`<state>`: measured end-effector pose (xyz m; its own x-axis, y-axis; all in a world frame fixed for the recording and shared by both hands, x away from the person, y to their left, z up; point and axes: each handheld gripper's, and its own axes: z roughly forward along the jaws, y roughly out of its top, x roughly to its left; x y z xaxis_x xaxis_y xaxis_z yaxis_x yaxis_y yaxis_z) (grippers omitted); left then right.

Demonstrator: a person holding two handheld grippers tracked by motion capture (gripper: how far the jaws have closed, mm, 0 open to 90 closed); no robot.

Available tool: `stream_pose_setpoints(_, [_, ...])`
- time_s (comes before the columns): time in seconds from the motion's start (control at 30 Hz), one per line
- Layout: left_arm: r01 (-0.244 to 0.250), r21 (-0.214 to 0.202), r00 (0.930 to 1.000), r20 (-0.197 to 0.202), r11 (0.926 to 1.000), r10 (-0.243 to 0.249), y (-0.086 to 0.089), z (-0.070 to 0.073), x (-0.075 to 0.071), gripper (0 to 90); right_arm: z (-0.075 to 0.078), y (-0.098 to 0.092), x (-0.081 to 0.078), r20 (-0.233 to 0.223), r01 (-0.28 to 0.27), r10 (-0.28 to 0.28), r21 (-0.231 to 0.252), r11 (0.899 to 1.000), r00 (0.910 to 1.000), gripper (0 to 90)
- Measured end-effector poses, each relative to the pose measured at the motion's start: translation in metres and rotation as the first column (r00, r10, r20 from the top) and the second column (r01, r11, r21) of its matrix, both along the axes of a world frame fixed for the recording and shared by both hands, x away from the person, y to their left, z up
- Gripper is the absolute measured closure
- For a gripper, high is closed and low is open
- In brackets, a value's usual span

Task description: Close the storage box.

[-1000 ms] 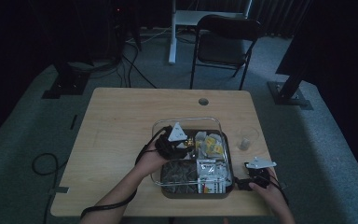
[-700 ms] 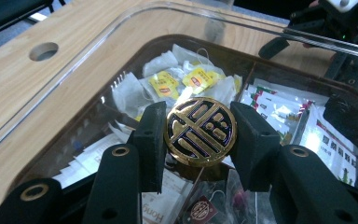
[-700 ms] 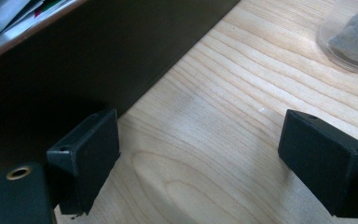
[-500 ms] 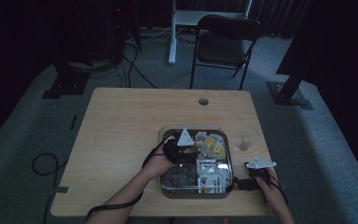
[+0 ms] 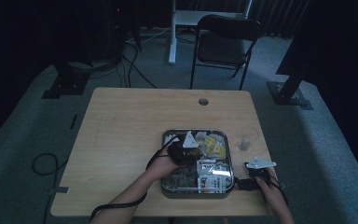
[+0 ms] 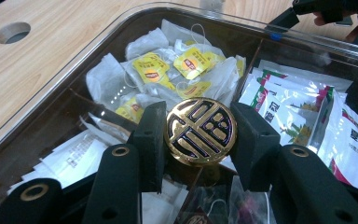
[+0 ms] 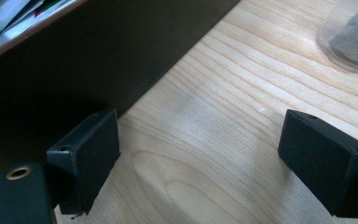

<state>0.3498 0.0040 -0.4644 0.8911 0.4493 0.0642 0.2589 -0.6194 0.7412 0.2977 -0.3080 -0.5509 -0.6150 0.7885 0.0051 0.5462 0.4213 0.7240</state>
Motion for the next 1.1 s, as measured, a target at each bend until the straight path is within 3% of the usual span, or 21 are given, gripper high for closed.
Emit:
stream_pose_setpoints(0.3, [0.002,0.036,1.0000,0.009,0.9993,-0.003,-0.0052,-0.0050,-0.0005,58.7,-0.0001,0.0000,0.0001,0.001,0.000,0.000,0.000,1.000,1.0000,11.9])
stream_pose_setpoints(0.77, [0.007,0.025,0.9999,0.007,0.9997,-0.007,-0.0049,-0.0085,-0.0026,58.7,0.0000,0.0000,0.0000,-0.001,0.001,-0.001,0.001,1.000,1.0000,11.8])
stream_pose_setpoints(1.1, [0.020,0.022,0.9996,-0.019,0.9996,-0.020,-0.0039,-0.0082,0.0006,58.0,0.0000,0.0000,0.0000,0.000,0.000,0.000,0.000,1.000,1.0000,11.8])
